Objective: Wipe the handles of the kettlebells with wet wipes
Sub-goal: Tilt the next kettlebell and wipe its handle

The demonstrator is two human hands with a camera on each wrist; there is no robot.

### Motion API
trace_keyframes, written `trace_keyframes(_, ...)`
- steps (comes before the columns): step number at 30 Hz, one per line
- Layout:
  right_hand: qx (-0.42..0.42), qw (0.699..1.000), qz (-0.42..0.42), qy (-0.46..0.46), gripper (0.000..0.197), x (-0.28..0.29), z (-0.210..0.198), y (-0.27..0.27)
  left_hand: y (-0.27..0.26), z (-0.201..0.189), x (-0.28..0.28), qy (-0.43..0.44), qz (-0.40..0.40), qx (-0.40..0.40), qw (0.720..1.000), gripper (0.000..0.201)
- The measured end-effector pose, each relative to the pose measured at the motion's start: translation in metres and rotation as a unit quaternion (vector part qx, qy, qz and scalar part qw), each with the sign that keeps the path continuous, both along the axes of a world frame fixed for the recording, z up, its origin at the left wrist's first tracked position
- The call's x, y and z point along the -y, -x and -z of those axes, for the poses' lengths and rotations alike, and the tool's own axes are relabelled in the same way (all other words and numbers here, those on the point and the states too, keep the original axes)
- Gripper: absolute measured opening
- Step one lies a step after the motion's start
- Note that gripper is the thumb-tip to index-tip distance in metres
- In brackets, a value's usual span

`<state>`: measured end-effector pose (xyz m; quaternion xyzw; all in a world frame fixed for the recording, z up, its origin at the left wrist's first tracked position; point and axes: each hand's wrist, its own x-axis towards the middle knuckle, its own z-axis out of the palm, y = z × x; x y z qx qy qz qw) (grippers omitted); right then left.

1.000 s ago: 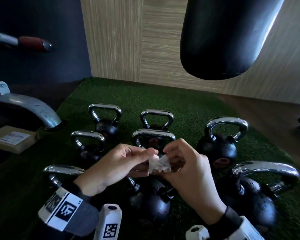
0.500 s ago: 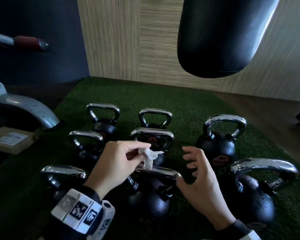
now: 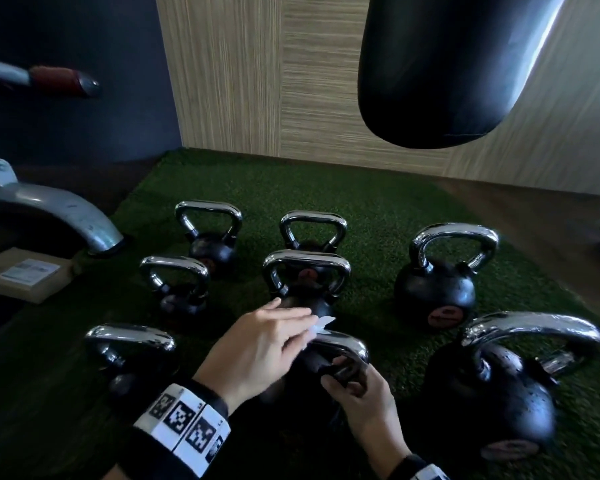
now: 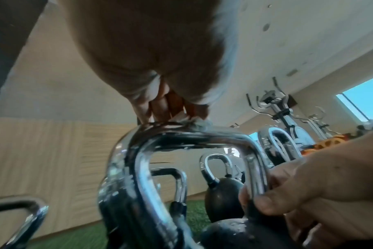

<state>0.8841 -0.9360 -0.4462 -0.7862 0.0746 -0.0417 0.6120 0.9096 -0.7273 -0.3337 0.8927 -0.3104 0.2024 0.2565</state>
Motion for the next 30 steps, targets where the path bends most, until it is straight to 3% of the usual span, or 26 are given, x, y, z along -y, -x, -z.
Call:
trace_keyframes(4,0.011,1.000,0.011,0.002,0.028,0.001,0.002,0.004,0.001,0.010,-0.027,0.112,-0.037,-0.004,0.993,0.037)
trace_keyframes(8,0.017,1.000,0.003,0.014,0.026,0.001,0.003,0.007,0.010,0.024,-0.022,0.067,-0.005,0.035,0.997,0.037)
trace_keyframes(10,0.022,1.000,0.010,0.016,0.025,0.001,0.000,0.007,0.010,0.028,-0.024,0.113,-0.027,0.028,0.993,0.036)
trace_keyframes(15,0.022,0.999,0.016,0.020,0.023,0.000,0.000,0.008,0.016,0.038,-0.042,0.250,-0.121,-0.009,0.961,0.030)
trace_keyframes(20,0.024,0.999,0.014,0.021,0.023,0.000,0.001,0.008,0.018,0.053,-0.052,0.312,-0.113,-0.090,0.939,0.030)
trace_keyframes(24,0.029,0.999,0.018,0.031,0.024,-0.001,0.001,0.008,0.018,0.061,-0.055,0.406,-0.102,-0.228,0.879,0.027)
trace_keyframes(30,0.032,0.998,0.009,0.045,0.026,0.003,0.001,0.007,0.024,0.074,-0.052,0.462,-0.106,-0.253,0.843,0.024)
